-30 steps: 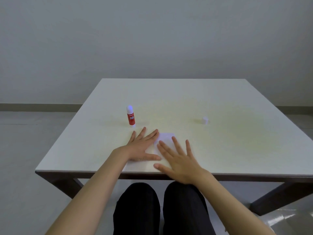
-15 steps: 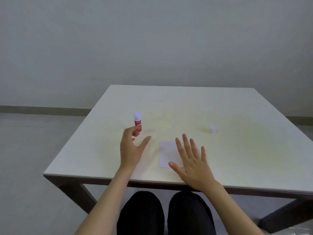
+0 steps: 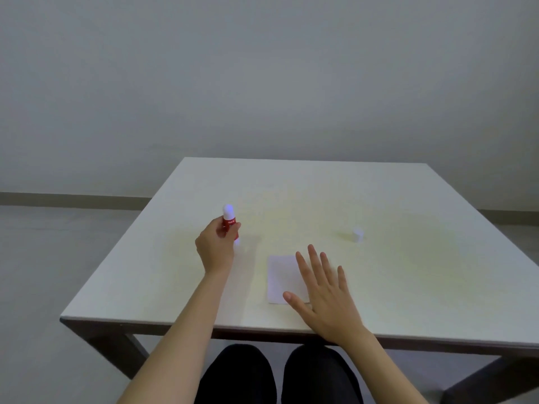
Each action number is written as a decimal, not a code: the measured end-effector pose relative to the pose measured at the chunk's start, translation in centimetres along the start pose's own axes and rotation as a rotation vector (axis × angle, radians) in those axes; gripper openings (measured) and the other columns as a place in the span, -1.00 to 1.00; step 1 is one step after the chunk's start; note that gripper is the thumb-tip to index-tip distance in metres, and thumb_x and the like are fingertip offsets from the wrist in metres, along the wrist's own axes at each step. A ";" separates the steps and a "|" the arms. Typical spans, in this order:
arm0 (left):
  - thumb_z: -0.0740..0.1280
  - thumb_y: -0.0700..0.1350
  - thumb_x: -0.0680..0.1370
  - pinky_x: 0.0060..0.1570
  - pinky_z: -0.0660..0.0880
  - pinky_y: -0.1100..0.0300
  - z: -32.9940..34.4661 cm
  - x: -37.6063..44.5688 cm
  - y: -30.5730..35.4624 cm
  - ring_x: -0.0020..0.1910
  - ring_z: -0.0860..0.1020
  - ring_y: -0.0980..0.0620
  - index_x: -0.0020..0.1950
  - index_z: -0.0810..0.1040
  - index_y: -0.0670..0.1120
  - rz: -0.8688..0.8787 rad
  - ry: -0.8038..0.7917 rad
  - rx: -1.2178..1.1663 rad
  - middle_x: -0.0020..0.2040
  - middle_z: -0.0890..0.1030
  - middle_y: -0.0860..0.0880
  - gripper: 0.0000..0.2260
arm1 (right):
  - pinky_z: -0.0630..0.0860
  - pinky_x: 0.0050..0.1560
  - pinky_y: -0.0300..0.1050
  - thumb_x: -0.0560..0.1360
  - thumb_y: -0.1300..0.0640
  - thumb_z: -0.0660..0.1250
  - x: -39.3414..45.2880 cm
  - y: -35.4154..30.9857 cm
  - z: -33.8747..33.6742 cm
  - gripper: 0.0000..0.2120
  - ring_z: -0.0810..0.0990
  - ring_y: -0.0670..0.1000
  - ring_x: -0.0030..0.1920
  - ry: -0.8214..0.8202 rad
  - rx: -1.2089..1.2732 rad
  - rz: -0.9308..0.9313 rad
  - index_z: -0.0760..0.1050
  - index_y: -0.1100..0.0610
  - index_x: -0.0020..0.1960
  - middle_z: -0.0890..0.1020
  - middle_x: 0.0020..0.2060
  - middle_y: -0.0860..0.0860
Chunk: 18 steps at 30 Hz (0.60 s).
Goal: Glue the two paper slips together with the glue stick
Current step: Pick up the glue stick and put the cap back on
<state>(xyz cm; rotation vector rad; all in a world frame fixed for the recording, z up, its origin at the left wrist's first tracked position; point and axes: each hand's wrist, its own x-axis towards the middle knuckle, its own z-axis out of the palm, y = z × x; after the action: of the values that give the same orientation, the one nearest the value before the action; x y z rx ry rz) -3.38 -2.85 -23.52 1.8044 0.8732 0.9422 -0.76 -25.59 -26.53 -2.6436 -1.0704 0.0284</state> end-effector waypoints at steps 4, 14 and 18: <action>0.37 -0.06 0.45 -0.16 0.44 0.27 -0.8 -1.6 1.2 -0.29 0.57 0.22 -0.31 0.58 -0.03 0.009 -0.131 -0.134 -0.40 0.66 0.04 -0.86 | -0.30 0.47 0.02 0.41 -0.46 -0.22 -0.1 -0.1 -0.5 -0.19 -0.28 -0.04 0.54 0.051 0.108 0.007 -0.31 -0.10 0.52 -0.26 0.53 -0.14; 0.35 -0.15 0.54 -0.03 0.52 0.37 -0.9 -4.1 5.9 0.04 0.66 0.13 0.04 0.63 0.03 0.008 -0.666 -0.526 0.02 0.72 0.04 -0.87 | 0.33 0.27 -0.20 0.61 0.12 0.16 3.0 -3.5 -6.2 -0.56 0.47 -0.06 0.27 -0.034 0.956 0.069 0.24 0.07 0.48 0.56 0.21 -0.07; 0.36 -0.18 0.53 -0.19 0.52 0.36 -1.5 -4.3 7.0 -0.07 0.66 0.14 0.04 0.63 -0.03 0.004 -0.708 -0.556 -0.01 0.72 0.04 -0.87 | 0.41 0.27 -0.15 0.58 0.15 0.24 4.0 -2.8 -7.9 -0.74 0.65 0.06 0.08 -0.284 1.146 -0.021 0.56 0.19 0.20 0.68 0.07 0.08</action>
<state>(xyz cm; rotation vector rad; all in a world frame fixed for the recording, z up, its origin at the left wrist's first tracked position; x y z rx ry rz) -5.45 -8.44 -17.61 1.4753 0.1352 0.4172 1.21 -22.99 -17.87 -1.5965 -0.7800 0.7761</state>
